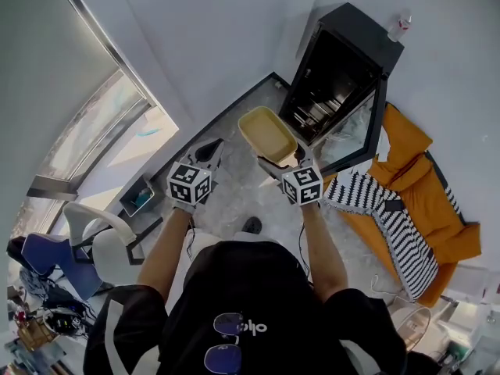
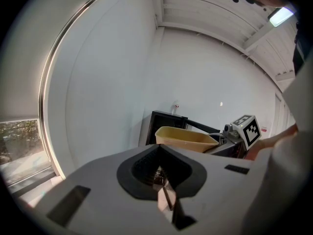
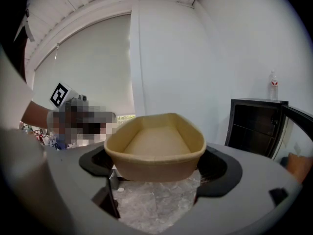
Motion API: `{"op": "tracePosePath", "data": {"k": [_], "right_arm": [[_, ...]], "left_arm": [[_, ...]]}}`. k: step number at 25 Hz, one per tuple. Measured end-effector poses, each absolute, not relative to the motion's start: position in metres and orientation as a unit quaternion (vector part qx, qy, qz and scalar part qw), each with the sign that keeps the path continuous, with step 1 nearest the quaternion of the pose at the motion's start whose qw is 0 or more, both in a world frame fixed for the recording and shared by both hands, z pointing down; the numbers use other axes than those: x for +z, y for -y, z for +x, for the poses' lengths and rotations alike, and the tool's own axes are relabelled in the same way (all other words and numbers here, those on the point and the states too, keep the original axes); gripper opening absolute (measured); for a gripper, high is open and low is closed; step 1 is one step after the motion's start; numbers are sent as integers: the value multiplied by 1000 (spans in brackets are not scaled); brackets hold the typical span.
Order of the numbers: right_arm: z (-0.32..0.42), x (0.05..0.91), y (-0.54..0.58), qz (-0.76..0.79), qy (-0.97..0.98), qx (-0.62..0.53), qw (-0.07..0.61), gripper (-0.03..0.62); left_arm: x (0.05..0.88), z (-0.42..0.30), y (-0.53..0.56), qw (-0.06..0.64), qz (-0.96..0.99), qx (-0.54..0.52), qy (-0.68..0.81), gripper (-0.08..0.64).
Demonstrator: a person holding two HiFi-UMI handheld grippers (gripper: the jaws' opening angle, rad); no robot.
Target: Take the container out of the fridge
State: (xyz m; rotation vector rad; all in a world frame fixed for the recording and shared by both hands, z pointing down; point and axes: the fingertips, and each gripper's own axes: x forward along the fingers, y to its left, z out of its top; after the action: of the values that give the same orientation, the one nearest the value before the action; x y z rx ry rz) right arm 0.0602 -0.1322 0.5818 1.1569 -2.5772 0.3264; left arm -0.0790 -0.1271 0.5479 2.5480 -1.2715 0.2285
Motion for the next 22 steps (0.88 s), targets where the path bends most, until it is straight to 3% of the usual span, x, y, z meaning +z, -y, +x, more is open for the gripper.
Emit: {"op": "tracePosePath", "data": {"k": [22], "right_arm": [[6,584,155,385,903,104,158,522]], "left_arm": [[553,-133,138,150,874,89,454,0]]}}
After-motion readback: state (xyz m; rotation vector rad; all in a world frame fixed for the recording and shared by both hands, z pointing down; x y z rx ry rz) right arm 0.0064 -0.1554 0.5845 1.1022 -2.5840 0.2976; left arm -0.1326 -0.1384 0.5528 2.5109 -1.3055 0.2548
